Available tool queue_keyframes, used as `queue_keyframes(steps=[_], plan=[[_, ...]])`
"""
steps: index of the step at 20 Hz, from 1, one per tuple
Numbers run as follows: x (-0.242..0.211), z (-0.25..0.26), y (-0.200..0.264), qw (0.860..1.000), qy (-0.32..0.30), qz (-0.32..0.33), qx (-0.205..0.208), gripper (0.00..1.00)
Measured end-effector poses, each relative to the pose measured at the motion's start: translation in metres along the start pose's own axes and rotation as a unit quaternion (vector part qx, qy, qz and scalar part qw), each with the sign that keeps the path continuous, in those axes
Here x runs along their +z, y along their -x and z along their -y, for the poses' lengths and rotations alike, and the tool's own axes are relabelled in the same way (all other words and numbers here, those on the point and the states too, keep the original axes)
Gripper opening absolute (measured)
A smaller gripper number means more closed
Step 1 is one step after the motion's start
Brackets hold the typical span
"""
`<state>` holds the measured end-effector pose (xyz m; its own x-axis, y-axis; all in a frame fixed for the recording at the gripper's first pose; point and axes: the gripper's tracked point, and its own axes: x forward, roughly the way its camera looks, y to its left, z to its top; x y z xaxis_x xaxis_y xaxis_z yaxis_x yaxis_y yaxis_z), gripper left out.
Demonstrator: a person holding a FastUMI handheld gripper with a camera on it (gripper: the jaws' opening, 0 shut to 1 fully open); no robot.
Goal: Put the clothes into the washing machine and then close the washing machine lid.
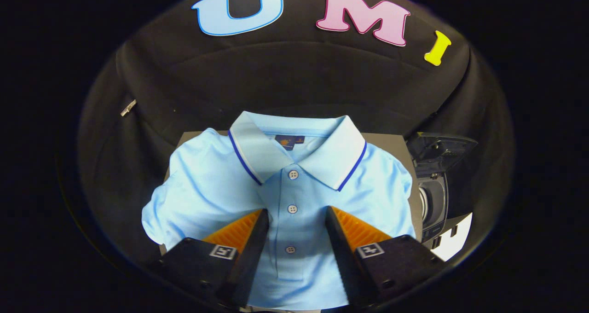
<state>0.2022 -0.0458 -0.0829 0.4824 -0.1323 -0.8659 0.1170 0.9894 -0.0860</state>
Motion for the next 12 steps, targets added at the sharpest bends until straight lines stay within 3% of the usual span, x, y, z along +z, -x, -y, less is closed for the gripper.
queue_keyframes(steps=[1, 3, 6, 9, 10, 12], plan=[[-0.0002, -0.0016, 0.0036, 1.000, -0.008, 0.001, 0.002, 0.69], [-0.0011, -0.0002, 0.0018, 1.000, -0.011, 0.001, 0.000, 0.66], [0.0003, -0.0014, 0.0047, 1.000, -0.008, 0.013, 0.000, 0.33], [-0.0005, -0.0019, -0.0004, 0.999, -0.012, 0.027, 0.014, 0.32], [0.0051, -0.0002, 0.0063, 0.999, -0.010, 0.038, 0.017, 0.12], [0.0009, -0.0021, 0.0080, 0.998, -0.016, 0.054, 0.021, 0.12]])
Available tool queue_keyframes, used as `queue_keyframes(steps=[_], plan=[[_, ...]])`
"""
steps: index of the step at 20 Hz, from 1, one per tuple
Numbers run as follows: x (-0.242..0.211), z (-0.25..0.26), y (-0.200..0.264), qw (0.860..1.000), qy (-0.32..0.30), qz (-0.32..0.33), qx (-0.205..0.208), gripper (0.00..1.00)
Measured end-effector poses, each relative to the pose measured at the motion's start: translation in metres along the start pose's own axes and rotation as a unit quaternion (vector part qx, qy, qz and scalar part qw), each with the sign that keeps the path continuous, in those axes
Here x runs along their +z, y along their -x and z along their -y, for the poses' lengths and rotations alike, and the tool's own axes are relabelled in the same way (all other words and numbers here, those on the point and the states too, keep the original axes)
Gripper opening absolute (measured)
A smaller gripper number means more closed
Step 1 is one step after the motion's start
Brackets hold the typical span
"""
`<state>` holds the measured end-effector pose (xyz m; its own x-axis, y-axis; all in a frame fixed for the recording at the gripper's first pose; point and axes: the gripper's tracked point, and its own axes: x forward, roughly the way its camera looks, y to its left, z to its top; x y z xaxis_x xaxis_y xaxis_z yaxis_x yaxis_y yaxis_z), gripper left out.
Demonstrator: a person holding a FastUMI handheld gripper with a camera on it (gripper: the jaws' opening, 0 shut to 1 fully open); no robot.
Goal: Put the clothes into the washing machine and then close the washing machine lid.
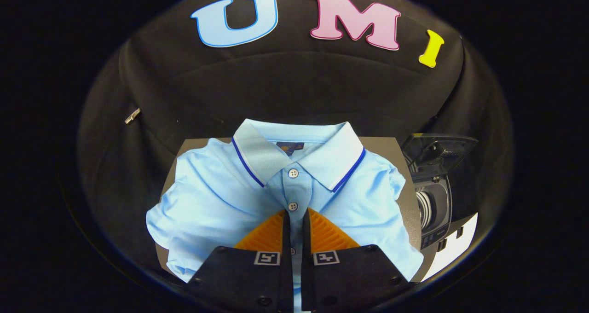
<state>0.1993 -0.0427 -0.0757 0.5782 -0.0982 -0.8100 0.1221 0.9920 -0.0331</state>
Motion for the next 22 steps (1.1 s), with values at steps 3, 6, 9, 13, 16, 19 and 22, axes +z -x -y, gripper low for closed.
queue_keyframes(steps=[3, 6, 9, 13, 16, 19, 22], plan=[[0.002, 0.001, 0.006, 0.999, 0.011, 0.040, -0.003, 0.11], [0.003, -0.003, 0.014, 0.995, 0.039, 0.087, -0.011, 0.05], [-0.002, -0.001, 0.019, 0.994, 0.040, 0.100, -0.022, 0.05], [0.010, -0.003, 0.037, 0.989, 0.046, 0.138, -0.017, 0.05], [0.017, -0.001, 0.058, 0.983, 0.056, 0.174, -0.014, 0.05], [0.028, 0.004, 0.078, 0.975, 0.067, 0.209, -0.013, 0.05], [0.041, 0.024, 0.102, 0.965, 0.083, 0.249, -0.024, 0.05]])
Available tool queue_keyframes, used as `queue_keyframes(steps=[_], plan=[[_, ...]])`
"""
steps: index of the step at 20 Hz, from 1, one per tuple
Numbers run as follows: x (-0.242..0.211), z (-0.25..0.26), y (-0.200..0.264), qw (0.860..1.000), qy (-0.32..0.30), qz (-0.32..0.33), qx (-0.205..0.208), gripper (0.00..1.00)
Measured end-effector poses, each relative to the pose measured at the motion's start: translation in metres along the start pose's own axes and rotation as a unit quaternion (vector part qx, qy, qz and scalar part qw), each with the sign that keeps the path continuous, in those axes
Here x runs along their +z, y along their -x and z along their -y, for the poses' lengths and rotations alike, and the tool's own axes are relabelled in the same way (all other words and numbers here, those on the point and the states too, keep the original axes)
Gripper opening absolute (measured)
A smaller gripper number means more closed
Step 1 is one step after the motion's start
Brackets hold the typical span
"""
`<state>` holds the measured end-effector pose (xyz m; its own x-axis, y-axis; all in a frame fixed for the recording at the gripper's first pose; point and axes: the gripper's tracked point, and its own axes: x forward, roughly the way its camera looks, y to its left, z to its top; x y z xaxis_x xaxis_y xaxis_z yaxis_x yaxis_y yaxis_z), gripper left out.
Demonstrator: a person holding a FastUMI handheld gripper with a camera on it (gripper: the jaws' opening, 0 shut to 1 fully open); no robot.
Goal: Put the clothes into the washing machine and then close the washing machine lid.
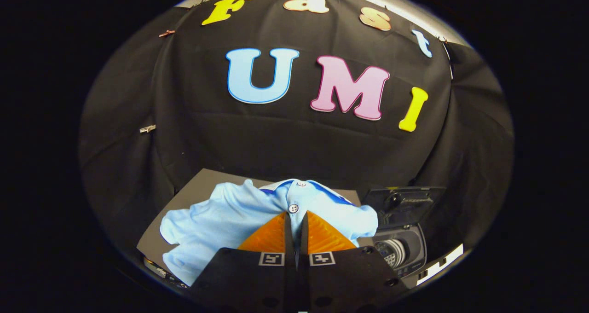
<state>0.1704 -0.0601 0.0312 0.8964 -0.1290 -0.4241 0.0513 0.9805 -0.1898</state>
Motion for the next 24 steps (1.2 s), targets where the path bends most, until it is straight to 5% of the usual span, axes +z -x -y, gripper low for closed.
queue_keyframes(steps=[13, 24], plan=[[0.041, 0.141, 0.047, 0.996, 0.031, 0.087, 0.015, 0.05], [-0.009, 0.274, 0.016, 0.997, 0.026, 0.066, 0.006, 0.05]])
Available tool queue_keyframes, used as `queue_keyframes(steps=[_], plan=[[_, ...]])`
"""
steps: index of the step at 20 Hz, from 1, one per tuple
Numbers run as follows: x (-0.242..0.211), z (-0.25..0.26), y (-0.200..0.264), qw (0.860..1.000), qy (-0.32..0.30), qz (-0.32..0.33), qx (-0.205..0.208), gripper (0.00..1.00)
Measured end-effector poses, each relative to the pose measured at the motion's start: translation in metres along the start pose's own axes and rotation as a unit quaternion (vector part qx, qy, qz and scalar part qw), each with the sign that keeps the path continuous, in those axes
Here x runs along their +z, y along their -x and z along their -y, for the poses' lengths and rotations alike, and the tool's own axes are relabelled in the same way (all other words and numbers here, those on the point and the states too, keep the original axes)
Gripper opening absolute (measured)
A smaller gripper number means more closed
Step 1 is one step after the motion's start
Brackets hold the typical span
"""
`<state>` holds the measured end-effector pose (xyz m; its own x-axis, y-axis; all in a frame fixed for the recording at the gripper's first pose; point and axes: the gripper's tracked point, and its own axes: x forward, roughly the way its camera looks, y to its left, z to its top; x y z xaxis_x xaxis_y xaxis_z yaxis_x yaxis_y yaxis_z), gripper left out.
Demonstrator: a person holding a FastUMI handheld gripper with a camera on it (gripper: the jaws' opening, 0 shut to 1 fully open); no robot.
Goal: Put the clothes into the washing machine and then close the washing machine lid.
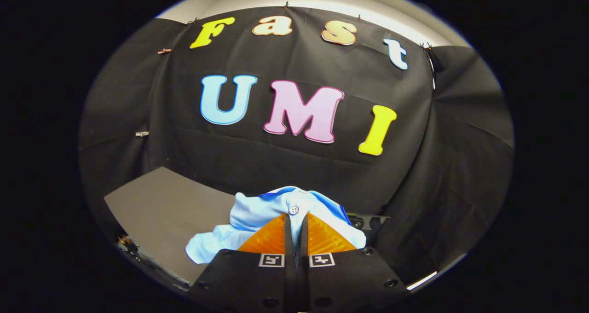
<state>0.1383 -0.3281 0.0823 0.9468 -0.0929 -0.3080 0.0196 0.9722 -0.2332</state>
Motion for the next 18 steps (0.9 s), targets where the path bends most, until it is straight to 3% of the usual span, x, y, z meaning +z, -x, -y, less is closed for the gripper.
queue_keyframes(steps=[9, 18], plan=[[-0.102, 0.070, -0.049, 0.997, -0.020, -0.062, -0.048, 0.05], [-0.226, 0.057, -0.096, 0.991, -0.015, -0.129, -0.017, 0.05]])
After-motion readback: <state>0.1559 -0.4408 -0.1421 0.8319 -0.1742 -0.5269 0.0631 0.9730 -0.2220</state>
